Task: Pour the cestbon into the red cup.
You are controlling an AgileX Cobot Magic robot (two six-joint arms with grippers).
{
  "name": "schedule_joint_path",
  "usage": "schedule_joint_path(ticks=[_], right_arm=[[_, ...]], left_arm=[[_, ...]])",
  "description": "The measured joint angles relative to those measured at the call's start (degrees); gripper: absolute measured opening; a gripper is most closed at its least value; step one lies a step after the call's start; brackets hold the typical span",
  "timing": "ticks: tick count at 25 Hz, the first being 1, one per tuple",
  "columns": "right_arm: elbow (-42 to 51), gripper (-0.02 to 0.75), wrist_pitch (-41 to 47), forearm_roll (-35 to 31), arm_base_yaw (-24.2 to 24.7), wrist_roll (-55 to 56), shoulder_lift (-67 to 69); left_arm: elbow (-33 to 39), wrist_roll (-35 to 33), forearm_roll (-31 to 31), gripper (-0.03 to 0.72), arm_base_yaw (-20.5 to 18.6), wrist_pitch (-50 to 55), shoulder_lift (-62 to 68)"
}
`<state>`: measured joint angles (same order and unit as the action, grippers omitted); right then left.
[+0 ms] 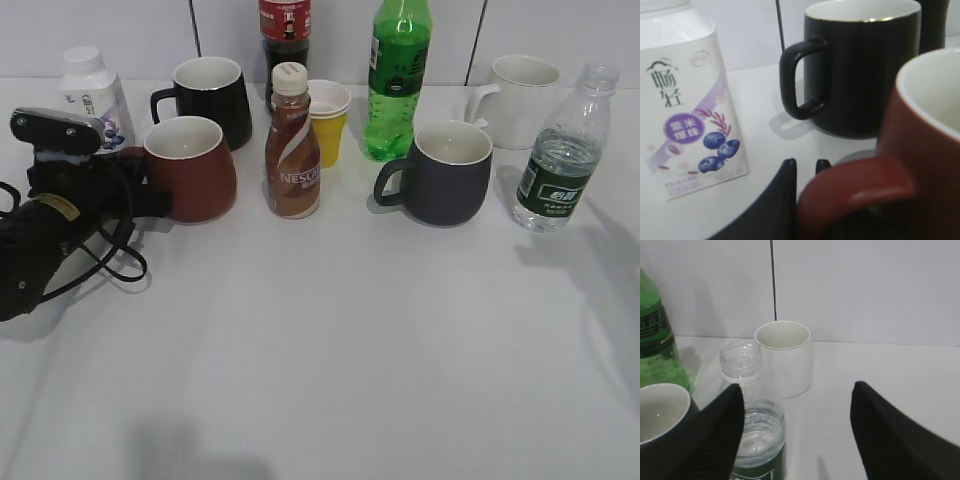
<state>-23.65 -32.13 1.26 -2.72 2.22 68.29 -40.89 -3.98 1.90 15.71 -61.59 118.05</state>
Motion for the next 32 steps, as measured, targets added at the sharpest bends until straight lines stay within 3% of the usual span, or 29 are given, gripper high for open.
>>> schedule_joint_path(ticks=[9, 16, 22, 29, 32], right_arm=[[0.0, 0.507, 2.3, 1.61, 0.0, 0.11, 0.0], [3.41, 0.611, 2.17, 7.01, 0.0, 6.72, 2.22], [5.73, 0.619, -10.13, 11.4, 0.0, 7.8, 11.37], [5.73, 0.619, -31.45, 7.78, 0.0, 4.81, 28.22], [5.33, 0.617, -35.7, 7.13, 0.0, 4.82, 34.97]], left_arm=[[2.09, -0.48, -0.01, 0.073, 0.0, -3.27, -0.5], [9.09, -0.92, 0.73, 0.073, 0.0, -4.01, -8.19], [11.22, -0.92, 0.73, 0.071, 0.0, 0.33, -17.51], [11.37, -0.92, -1.9, 0.071, 0.0, 12.64, -27.51], [11.37, -0.92, -5.5, 0.07, 0.0, 16.17, -30.75]])
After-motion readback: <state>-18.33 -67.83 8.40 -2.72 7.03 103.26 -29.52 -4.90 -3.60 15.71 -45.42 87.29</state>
